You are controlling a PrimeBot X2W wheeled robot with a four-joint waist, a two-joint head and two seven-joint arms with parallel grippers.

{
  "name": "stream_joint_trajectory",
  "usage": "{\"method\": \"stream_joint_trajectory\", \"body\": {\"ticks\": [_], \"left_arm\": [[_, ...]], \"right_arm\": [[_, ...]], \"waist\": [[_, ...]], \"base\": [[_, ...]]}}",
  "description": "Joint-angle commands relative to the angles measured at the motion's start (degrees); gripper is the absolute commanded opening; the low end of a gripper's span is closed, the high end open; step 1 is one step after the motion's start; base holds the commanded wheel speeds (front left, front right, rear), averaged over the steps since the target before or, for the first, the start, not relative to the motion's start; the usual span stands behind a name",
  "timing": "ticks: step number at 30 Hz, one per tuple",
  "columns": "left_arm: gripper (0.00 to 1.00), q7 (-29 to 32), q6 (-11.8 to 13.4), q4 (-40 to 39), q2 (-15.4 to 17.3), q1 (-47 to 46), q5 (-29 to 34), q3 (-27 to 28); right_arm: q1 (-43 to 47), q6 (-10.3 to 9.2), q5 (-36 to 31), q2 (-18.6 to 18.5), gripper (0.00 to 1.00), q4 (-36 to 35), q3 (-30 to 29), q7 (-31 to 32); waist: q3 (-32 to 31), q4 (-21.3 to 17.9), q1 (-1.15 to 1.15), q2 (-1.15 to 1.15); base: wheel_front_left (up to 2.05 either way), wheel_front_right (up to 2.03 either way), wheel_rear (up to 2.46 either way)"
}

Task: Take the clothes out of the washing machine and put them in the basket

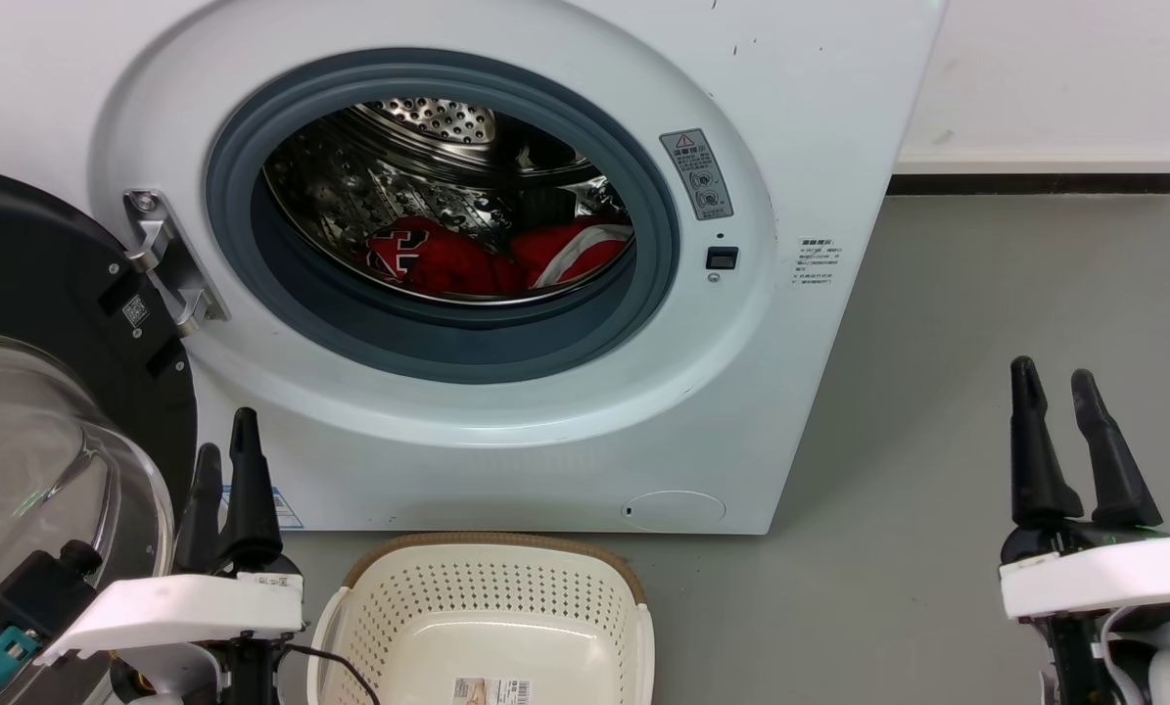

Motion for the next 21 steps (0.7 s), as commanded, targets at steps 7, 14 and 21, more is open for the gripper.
{"method": "stream_joint_trajectory", "body": {"ticks": [7, 14, 21], "left_arm": [[1.00, -1.8, -0.1, -2.9, 0.2, 0.5, 10.5, -2.7], [1.00, -3.0, 2.2, -3.9, 0.2, 0.9, 18.5, -5.4], [1.00, -4.3, 4.8, -3.6, 1.7, 1.6, 26.3, -9.2]], "right_arm": [[0.4, 0.00, -9.3, -0.3, 1.00, -2.9, 2.9, -1.8], [1.0, 0.00, -15.8, -0.3, 1.00, -4.5, 2.9, -3.0], [2.0, 0.00, -22.3, -0.3, 1.00, -4.4, 2.6, -4.4]], "waist": [[0.1, 0.0, 0.00, 0.00], [0.2, 0.0, 0.00, 0.00], [0.3, -0.1, 0.00, 0.00]], "base": [[0.00, 0.00, 0.00], [0.00, 0.00, 0.00], [0.00, 0.00, 0.00]]}}
